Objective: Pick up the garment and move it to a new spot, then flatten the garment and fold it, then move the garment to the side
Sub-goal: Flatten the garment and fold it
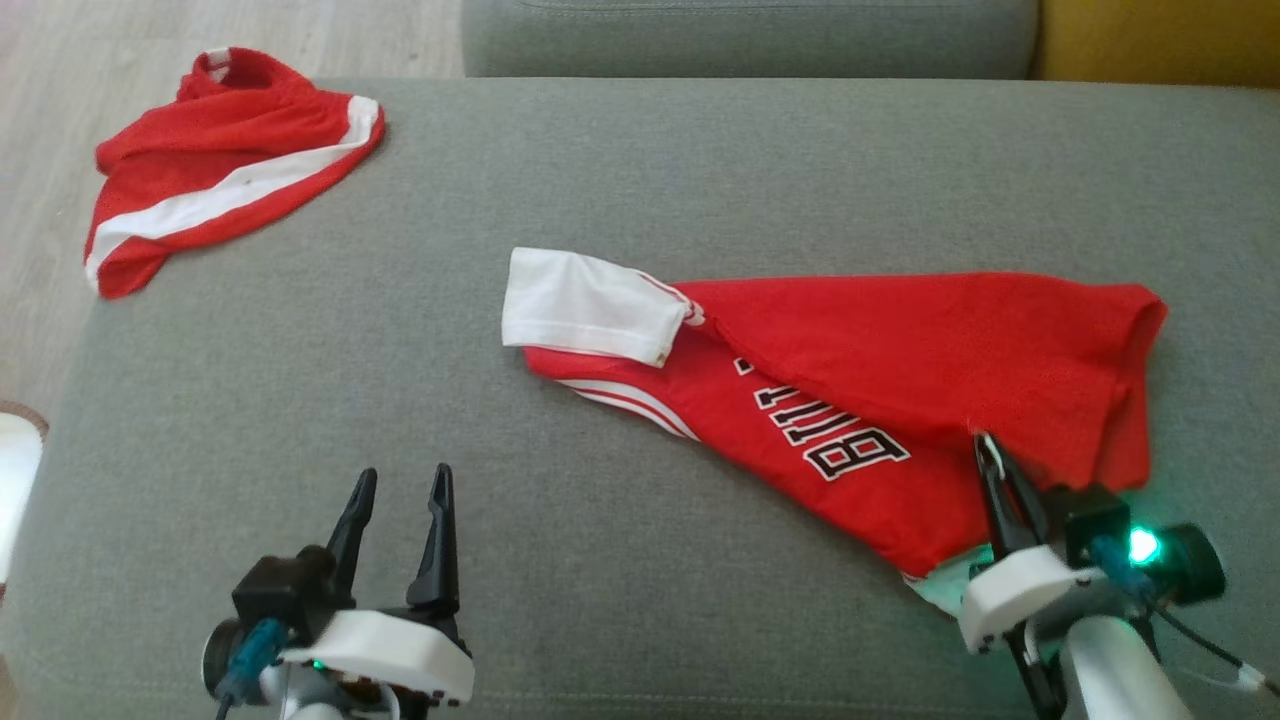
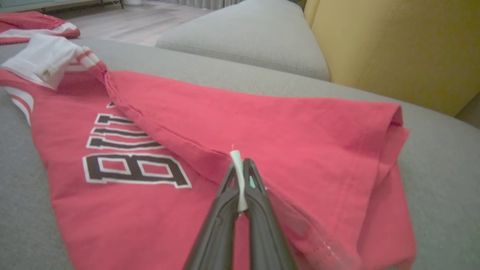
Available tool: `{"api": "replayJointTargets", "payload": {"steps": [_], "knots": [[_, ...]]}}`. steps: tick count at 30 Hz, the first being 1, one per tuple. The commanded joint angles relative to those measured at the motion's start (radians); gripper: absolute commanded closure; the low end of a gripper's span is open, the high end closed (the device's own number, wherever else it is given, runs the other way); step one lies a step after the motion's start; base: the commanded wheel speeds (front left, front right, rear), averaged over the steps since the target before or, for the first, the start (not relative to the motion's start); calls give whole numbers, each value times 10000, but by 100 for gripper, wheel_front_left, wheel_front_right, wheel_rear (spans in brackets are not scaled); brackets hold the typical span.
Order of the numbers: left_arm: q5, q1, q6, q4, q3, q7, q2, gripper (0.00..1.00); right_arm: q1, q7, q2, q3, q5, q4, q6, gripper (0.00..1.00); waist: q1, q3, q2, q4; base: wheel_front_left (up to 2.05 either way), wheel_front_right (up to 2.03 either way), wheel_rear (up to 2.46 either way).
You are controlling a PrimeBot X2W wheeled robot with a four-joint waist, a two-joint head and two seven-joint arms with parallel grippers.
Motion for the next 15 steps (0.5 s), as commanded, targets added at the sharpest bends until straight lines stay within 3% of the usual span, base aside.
{"api": "replayJointTargets", "payload": {"steps": [1, 8, 15], "knots": [[-24, -496, 48, -388, 255, -122, -48, 0, -349, -131, -39, 345, 25, -658, 75, 100, 0, 28, 0, -90, 0, 0, 0], [-50, -558, 74, -434, 250, -122, -48, 0, 578, -138, -39, 693, -74, -2296, 75, 100, 0, 158, 0, -420, 0, 0, 0], [-28, -685, 67, -433, 260, -122, -49, 0, 1569, -129, -39, 1054, -270, -2651, 75, 100, 0, 301, 0, -657, 0, 0, 0]]}}
